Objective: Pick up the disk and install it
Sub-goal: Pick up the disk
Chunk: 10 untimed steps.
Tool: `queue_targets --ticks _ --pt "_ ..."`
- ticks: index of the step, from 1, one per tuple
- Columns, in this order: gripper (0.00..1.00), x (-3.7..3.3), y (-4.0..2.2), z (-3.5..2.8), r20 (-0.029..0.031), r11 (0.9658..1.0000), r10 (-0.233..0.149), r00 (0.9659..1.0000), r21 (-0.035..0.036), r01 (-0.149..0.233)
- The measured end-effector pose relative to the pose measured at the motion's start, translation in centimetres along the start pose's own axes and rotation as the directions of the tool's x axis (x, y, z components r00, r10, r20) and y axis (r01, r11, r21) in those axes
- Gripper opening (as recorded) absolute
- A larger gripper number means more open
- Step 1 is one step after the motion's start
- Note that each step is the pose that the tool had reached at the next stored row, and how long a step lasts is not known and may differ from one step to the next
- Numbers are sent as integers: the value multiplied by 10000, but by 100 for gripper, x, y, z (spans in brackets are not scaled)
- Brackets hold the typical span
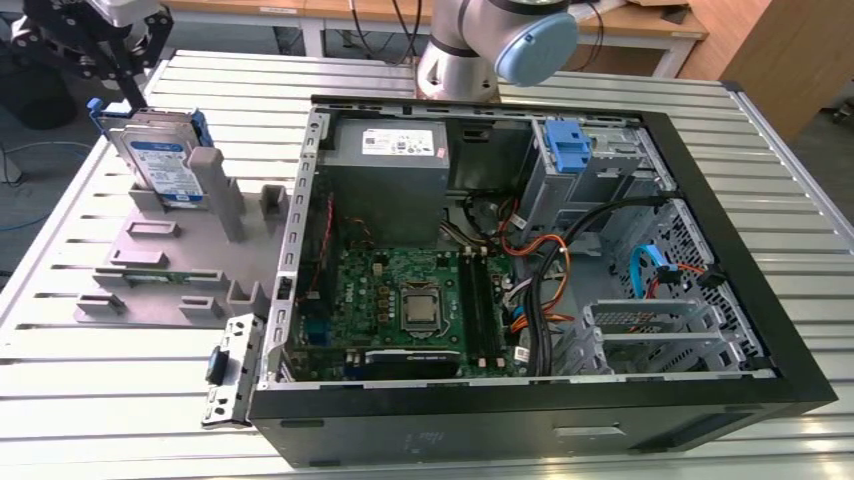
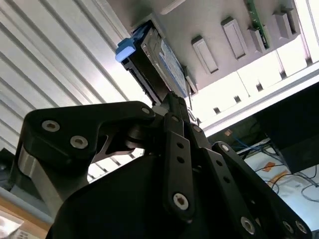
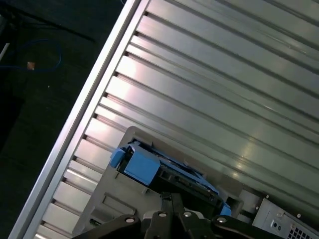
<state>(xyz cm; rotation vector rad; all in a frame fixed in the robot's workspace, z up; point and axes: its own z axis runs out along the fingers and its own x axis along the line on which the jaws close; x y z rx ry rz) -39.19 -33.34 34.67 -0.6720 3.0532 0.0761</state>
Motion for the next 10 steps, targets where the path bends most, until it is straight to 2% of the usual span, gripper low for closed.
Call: queue_targets --ticks 3,5,7,10 --pt "11 0 0 0 -24 9985 -538 9985 -14 538" --pt "11 0 0 0 -39 9960 -897 9960 -24 897" --pt "11 0 0 0 -54 9919 -1270 9919 -35 1270" --pt "11 0 0 0 -76 9837 -1798 9837 -51 1797"
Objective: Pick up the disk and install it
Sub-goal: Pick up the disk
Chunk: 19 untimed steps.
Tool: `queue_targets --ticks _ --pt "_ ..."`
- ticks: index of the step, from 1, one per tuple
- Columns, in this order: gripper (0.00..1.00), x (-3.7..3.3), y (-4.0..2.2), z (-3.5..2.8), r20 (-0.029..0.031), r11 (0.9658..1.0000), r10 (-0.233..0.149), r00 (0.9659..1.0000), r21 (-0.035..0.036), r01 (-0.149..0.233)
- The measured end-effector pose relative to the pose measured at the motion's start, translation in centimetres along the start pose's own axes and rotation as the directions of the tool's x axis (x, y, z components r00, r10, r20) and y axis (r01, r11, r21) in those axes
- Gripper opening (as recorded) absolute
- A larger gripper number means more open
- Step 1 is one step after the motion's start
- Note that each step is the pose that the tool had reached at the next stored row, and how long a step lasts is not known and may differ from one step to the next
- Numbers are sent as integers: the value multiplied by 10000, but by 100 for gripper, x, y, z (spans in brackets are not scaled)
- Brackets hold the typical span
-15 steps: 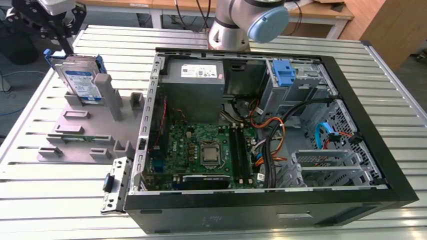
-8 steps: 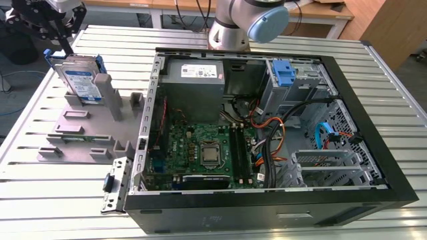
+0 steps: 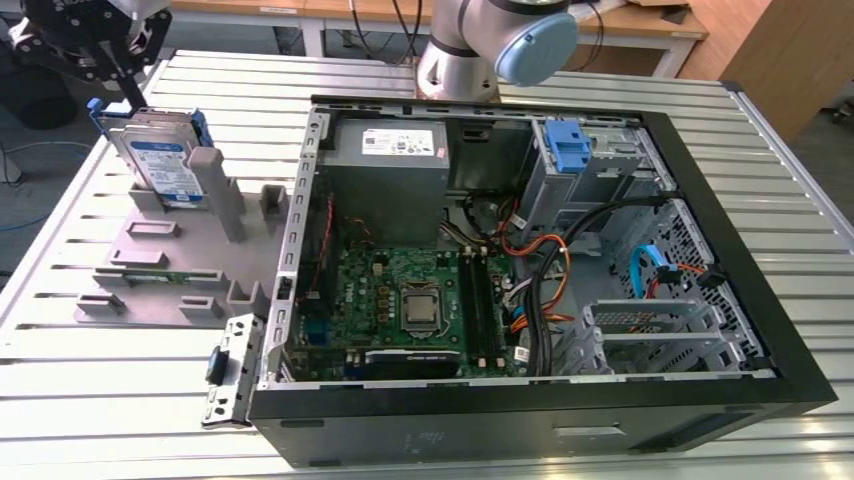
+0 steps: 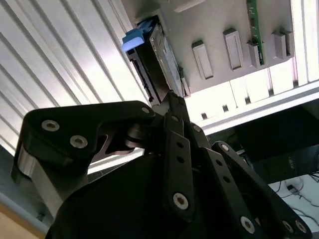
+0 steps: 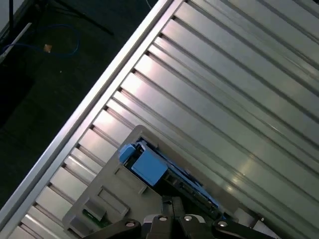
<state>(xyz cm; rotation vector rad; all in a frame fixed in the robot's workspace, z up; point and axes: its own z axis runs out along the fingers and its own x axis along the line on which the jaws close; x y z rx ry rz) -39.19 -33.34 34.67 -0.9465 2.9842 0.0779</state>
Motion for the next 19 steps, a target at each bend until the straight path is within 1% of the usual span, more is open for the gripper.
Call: queue_targets --ticks 3,6,8,10,11,12,13,19 --pt "11 0 0 0 -23 9985 -548 9985 -14 548" --pt "11 0 0 0 -45 9944 -1057 9944 -28 1057" --pt "11 0 0 0 -60 9900 -1407 9900 -39 1407" --pt "11 0 0 0 -74 9848 -1738 9847 -50 1738" --pt "11 0 0 0 -80 9820 -1889 9820 -55 1889" --pt "11 0 0 0 -85 9799 -1993 9799 -58 1993" --pt "11 0 0 0 -85 9793 -2023 9793 -59 2023" --pt "11 0 0 0 -85 9792 -2028 9792 -60 2028"
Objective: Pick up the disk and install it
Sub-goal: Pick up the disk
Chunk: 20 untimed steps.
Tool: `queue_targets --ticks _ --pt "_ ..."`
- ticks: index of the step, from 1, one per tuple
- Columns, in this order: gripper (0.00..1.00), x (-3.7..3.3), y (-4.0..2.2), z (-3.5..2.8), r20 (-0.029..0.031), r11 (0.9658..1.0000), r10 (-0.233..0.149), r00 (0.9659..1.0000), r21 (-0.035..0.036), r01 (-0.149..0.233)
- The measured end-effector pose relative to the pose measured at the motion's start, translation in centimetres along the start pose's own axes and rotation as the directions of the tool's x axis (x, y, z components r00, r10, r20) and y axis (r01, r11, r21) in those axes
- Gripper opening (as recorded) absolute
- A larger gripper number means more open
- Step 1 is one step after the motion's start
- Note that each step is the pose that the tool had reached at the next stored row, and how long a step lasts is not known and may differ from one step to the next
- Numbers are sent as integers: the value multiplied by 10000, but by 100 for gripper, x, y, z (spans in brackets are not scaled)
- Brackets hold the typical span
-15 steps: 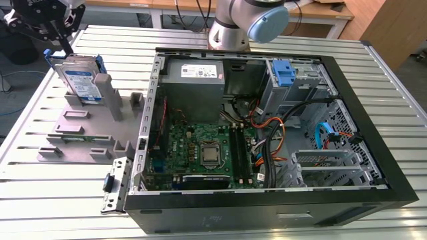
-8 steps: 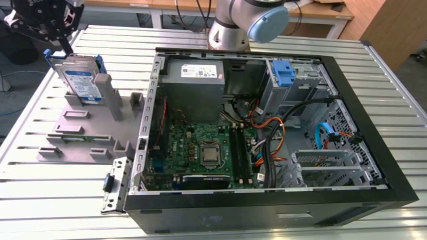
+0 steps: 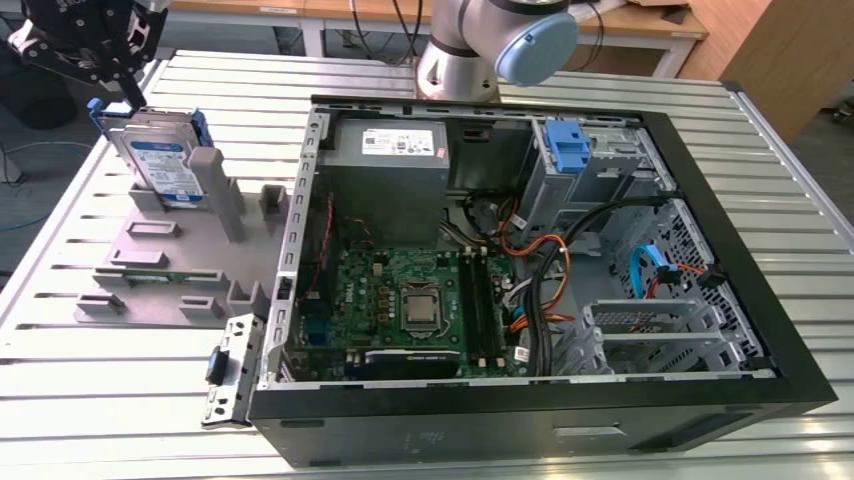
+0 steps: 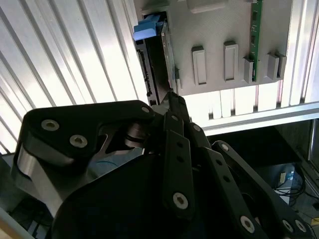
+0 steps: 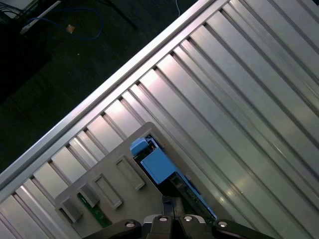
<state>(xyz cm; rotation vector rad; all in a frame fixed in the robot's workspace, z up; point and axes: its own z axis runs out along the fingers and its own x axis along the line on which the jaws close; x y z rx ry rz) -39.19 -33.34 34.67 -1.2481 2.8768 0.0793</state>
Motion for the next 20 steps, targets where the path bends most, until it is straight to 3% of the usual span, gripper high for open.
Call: queue_targets --ticks 5,10,18,20 --pt "11 0 0 0 -6 9999 -140 9999 -3 140" --pt "11 0 0 0 -34 9968 -802 9968 -21 802" --pt "11 0 0 0 -37 9964 -845 9964 -22 845" --pt "11 0 0 0 -43 9950 -994 9950 -26 994"
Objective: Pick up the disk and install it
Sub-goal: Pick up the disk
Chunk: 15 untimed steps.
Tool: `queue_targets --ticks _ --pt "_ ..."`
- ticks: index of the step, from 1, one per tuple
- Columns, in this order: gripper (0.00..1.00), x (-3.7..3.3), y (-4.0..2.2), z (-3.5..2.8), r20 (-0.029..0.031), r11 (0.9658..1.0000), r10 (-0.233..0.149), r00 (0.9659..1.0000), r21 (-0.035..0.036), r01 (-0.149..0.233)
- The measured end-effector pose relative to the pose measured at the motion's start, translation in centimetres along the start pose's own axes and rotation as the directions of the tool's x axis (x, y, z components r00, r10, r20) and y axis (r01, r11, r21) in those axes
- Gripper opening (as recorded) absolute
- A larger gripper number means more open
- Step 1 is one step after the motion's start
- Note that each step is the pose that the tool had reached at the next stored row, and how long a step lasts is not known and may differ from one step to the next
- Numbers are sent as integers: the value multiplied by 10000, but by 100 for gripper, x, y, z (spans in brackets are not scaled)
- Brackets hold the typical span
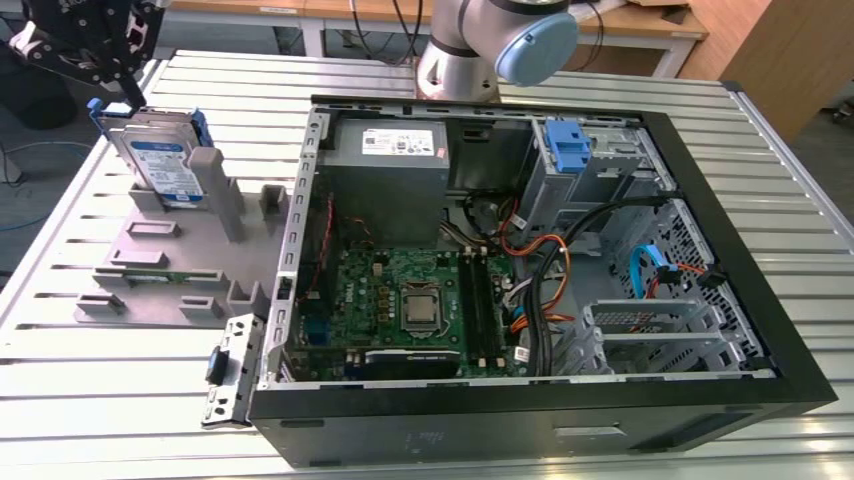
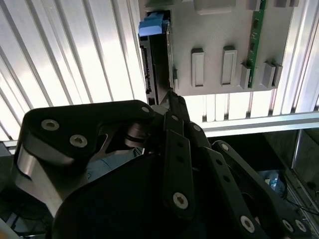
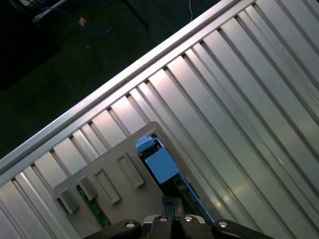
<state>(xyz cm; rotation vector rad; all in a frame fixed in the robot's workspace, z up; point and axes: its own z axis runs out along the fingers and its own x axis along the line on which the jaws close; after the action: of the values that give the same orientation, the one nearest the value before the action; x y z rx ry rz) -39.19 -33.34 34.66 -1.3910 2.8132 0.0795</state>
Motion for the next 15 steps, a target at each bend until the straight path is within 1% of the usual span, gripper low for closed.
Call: queue_targets --ticks 3,7,8,15 --pt "11 0 0 0 -18 9992 -404 9992 -11 404" --pt "11 0 0 0 -43 9950 -1000 9950 -27 1000" --pt "11 0 0 -1 -46 9944 -1053 9944 -29 1052" --pt "11 0 0 0 -46 9944 -1060 9944 -29 1060"
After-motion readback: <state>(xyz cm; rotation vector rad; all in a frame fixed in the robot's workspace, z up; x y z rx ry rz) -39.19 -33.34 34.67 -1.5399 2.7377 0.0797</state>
